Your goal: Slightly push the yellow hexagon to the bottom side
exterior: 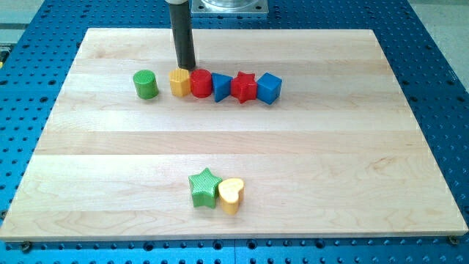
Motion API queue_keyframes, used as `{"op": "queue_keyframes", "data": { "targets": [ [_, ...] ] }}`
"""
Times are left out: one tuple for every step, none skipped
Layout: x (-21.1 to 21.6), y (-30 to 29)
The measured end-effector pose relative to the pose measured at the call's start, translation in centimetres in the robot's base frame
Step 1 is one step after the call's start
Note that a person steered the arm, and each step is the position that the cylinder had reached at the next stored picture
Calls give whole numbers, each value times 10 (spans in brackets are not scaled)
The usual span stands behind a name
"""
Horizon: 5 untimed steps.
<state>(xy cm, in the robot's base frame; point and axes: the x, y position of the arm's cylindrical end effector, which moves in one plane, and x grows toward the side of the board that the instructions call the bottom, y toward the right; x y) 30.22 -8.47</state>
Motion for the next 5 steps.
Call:
{"op": "queue_keyframes", "data": {
  "targets": [
    [12,0],
    [16,0],
    [17,0],
    [24,0],
    [30,0]
  ]
}}
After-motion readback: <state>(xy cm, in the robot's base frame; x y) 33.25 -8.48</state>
